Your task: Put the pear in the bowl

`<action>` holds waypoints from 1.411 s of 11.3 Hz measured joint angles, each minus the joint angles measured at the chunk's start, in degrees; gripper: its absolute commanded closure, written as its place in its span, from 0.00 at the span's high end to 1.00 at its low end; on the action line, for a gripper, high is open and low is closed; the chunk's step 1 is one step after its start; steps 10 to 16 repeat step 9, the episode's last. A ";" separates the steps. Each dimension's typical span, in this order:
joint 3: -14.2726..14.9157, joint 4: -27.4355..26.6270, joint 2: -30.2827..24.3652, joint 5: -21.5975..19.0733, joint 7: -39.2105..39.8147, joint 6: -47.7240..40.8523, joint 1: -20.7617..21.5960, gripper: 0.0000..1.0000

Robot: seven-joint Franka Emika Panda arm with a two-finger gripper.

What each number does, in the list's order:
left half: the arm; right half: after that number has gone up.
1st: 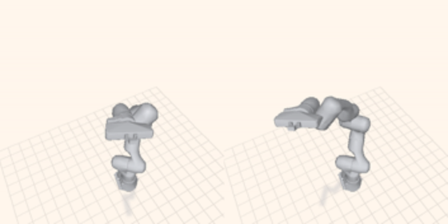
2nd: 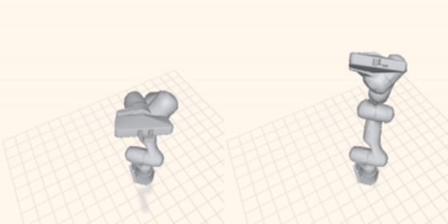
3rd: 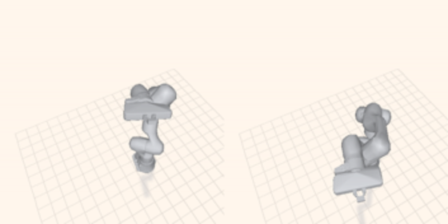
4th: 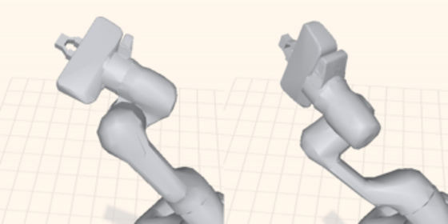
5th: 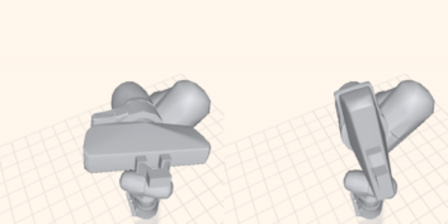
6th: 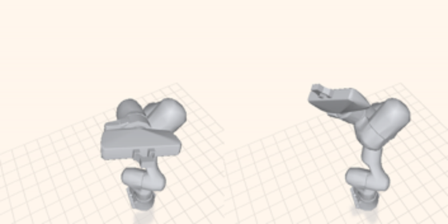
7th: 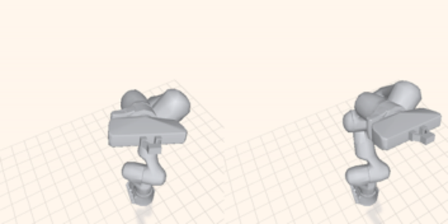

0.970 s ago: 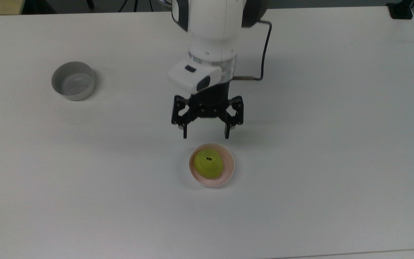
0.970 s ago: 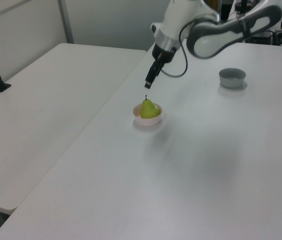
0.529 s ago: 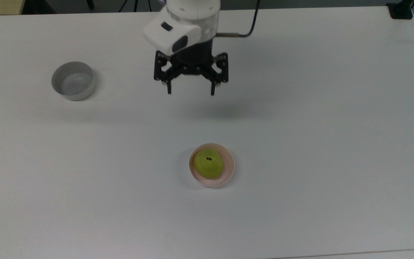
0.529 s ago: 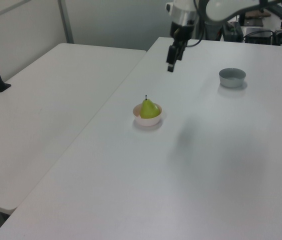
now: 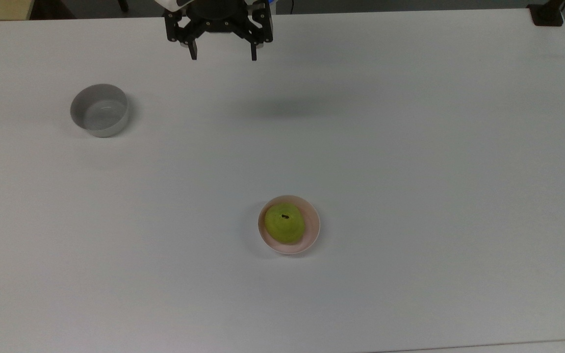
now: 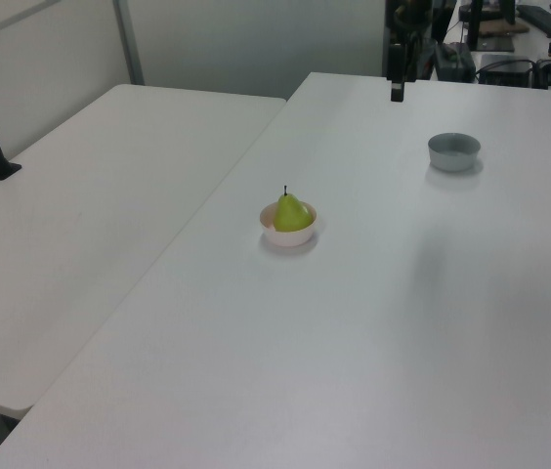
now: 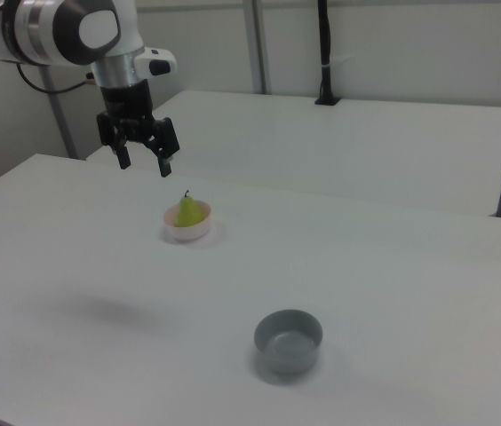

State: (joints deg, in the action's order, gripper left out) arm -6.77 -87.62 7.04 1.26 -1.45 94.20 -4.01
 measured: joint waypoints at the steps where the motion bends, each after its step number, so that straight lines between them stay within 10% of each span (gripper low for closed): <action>1: 0.01 -0.17 -0.40 0.00 -0.02 -0.85 0.00 1.00; 5: 5.75 -0.24 -0.78 0.00 -0.12 -1.37 4.42 1.00; 16: 6.44 -0.23 -0.85 0.05 -0.12 -1.37 4.90 1.00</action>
